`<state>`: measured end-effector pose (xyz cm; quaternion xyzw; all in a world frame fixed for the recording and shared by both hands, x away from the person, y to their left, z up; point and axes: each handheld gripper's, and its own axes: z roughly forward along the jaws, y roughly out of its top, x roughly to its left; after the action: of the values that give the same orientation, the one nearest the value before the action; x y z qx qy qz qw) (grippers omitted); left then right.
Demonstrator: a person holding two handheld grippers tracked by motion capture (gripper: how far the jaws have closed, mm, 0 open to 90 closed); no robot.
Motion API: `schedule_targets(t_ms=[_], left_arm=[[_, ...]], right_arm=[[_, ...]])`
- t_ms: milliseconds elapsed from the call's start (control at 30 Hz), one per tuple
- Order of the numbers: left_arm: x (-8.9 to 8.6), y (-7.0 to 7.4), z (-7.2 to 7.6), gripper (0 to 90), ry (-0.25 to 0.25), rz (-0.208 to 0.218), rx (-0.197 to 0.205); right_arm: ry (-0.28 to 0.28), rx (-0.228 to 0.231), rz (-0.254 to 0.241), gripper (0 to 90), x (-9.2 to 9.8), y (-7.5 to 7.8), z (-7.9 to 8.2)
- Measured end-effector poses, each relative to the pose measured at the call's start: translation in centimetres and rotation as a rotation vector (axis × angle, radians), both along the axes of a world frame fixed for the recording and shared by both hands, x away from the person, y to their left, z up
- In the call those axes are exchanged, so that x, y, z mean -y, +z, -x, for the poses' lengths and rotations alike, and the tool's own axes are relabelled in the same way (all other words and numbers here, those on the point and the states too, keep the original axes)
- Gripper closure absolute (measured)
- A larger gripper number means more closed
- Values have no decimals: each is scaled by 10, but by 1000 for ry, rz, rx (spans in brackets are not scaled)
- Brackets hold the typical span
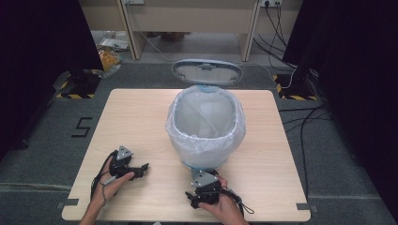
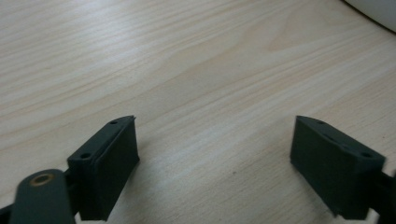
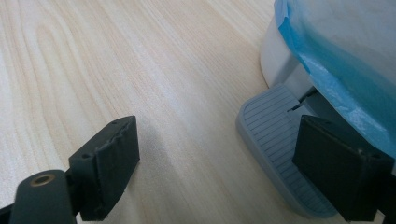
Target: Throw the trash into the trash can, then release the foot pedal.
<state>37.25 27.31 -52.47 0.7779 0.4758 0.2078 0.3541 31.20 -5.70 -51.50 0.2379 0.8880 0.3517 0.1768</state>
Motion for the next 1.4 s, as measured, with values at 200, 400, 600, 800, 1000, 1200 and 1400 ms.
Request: schedule_targets(t_ms=[200,400,600,800,1000,1200,1400], left_arm=[[0,0,0,129,-3,6,-4],[0,0,0,121,-7,5,-6],[0,0,-1,117,-8,4,-6],[0,0,-1,117,-8,4,-7],[0,0,-1,117,-8,4,-6],[0,0,-1,117,-8,3,-6],[0,0,0,117,-7,4,-6]], right_arm=[[-1,3,-1,145,0,0,0],[0,5,-1,145,0,0,0],[1,5,-2,145,0,0,0],[5,2,2,145,0,0,0],[6,4,6,139,0,0,0],[0,7,0,138,-1,0,1],[10,27,4,138,0,0,1]])
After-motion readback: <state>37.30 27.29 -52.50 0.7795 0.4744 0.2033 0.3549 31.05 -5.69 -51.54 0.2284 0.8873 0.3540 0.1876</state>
